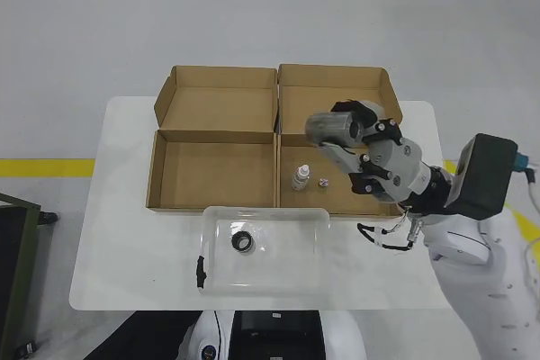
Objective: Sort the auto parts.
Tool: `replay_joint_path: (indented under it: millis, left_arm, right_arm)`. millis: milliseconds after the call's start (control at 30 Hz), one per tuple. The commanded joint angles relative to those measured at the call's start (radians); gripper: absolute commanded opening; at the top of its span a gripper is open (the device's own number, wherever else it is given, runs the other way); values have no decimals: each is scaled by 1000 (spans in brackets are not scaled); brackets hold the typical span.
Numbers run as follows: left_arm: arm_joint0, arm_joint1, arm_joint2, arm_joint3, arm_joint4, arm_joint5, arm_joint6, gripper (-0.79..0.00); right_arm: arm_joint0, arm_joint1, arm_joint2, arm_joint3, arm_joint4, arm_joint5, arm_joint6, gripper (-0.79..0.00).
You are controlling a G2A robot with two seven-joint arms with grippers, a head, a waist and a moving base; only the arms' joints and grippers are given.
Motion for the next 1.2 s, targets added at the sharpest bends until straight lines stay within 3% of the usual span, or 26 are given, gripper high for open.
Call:
replay_joint_path:
  millis: [0,500,1167]
  left_arm:
    - [0,0,0,0,0,0,0,0]
    - [0,0,0,0,0,0,0,0]
    - [0,0,0,0,0,0,0,0]
  right_arm:
    - [-1,-2,-3,-1,0,6,-12,-785]
    - [-22,-14,-91,-4,-55,-39,-2,-785]
    - [72,-66,-379,216,-184,-34,98,-785]
